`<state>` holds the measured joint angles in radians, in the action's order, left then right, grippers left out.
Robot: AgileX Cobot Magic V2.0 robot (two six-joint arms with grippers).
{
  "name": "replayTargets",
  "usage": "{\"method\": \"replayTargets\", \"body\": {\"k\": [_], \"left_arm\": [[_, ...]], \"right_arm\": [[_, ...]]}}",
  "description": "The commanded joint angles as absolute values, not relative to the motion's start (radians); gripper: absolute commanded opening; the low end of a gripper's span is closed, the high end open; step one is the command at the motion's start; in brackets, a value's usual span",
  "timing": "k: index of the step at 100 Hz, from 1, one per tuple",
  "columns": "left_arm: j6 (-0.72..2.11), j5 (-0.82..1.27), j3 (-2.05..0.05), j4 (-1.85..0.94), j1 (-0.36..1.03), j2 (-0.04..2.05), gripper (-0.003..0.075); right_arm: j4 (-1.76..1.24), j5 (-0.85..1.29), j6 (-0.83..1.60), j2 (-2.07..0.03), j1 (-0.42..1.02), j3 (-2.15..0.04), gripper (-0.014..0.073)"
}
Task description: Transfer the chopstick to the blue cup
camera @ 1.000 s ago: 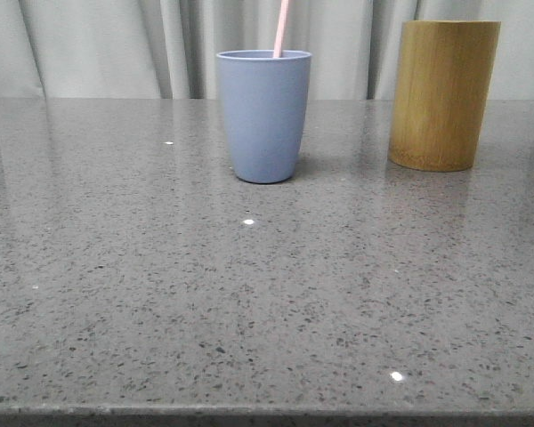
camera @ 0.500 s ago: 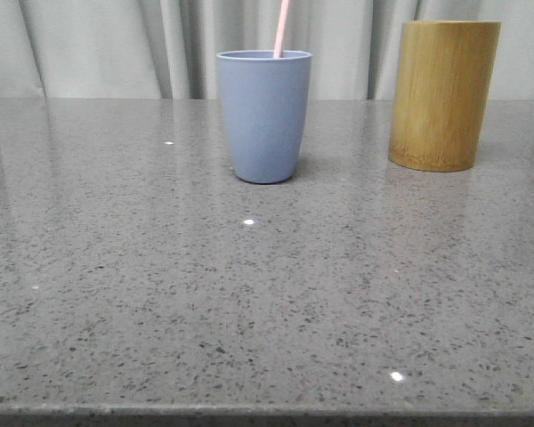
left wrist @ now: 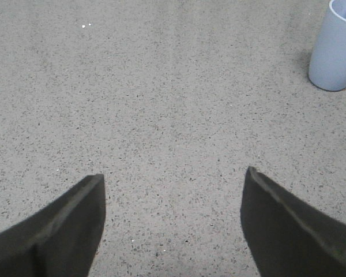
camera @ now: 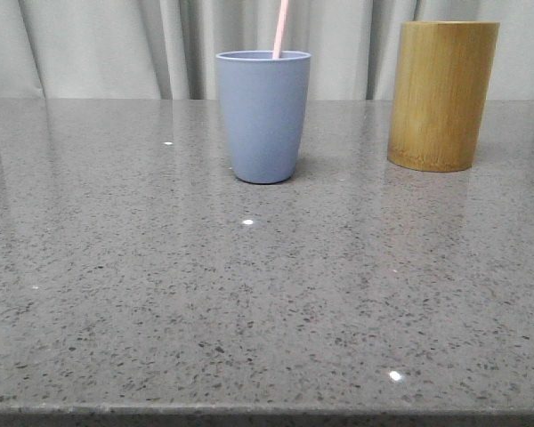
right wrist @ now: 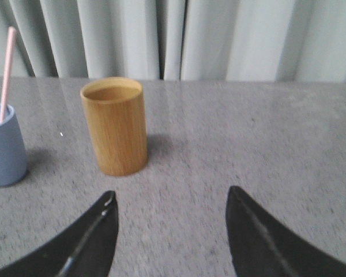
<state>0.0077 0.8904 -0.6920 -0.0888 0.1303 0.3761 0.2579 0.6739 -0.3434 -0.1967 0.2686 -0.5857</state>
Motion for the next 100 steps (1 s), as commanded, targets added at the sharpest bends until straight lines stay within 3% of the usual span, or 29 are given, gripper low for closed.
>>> {"method": "replayTargets", "body": {"k": [1, 19, 35, 44, 60, 72, 100], "left_arm": [[0.000, 0.814, -0.715, -0.098, 0.129, 0.385, 0.0482], [0.000, 0.814, -0.715, -0.098, 0.129, 0.385, 0.0482], [0.000, 0.814, -0.715, -0.098, 0.129, 0.385, 0.0468], [0.000, 0.814, -0.715, -0.098, 0.129, 0.385, 0.0392], [0.000, 0.814, -0.715, -0.098, 0.129, 0.385, 0.0161], [0.000, 0.814, -0.715, -0.098, 0.129, 0.385, -0.0021], [0.000, 0.814, -0.715, -0.098, 0.129, 0.385, -0.0019]], "right_arm": [[0.273, 0.664, -0.336, -0.196, 0.261, -0.606, 0.0422], [0.265, 0.683, -0.336, -0.196, 0.261, -0.606, 0.0380], [0.265, 0.683, -0.336, -0.196, 0.261, -0.606, 0.0233], [0.265, 0.683, -0.336, -0.196, 0.261, -0.606, 0.0123], [0.265, 0.687, -0.336, -0.196, 0.261, -0.606, -0.0075], [0.265, 0.688, -0.337, -0.196, 0.261, -0.606, -0.0067], [0.265, 0.688, -0.337, -0.196, 0.261, -0.606, -0.0067]]}}
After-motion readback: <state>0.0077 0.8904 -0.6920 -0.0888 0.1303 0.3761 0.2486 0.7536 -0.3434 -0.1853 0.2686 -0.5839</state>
